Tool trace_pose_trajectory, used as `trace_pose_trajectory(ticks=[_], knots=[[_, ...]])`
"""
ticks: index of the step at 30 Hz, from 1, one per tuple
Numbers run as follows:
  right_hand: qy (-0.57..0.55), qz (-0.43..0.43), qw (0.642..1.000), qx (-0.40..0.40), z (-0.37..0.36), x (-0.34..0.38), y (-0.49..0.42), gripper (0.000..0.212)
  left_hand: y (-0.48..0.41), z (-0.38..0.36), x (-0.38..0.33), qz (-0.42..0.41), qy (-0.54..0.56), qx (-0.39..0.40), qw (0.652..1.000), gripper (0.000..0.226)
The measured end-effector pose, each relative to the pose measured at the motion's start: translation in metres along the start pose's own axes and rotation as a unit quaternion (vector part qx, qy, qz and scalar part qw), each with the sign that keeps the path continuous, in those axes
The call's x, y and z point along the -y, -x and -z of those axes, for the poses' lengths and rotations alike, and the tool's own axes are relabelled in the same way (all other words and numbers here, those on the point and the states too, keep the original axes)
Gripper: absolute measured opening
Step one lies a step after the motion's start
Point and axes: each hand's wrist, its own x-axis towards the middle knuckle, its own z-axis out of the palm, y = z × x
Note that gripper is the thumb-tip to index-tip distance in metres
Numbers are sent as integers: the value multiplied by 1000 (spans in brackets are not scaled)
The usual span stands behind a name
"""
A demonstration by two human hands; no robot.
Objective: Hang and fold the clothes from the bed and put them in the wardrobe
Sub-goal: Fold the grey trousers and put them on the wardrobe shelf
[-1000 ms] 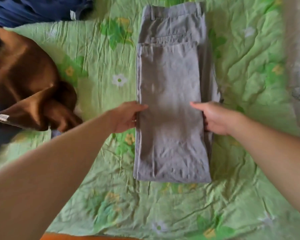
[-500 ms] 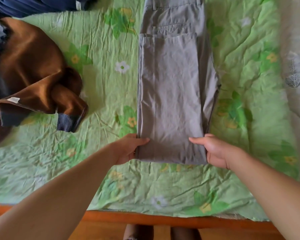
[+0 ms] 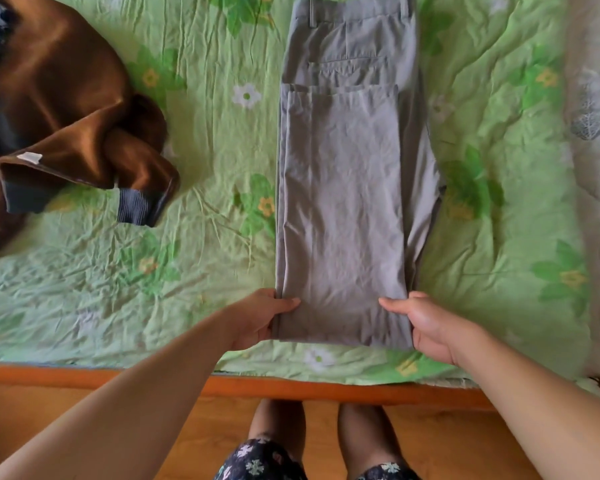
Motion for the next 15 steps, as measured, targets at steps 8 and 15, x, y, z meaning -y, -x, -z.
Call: trace_pose_trajectory(ticks=[8, 15], knots=[[-31, 77, 996, 42, -9, 45, -4, 41, -10, 2, -52, -81, -27, -47, 995, 23], [-6, 188, 982, 12, -29, 151, -25, 11, -32, -2, -157, -220, -18, -103, 970, 15]])
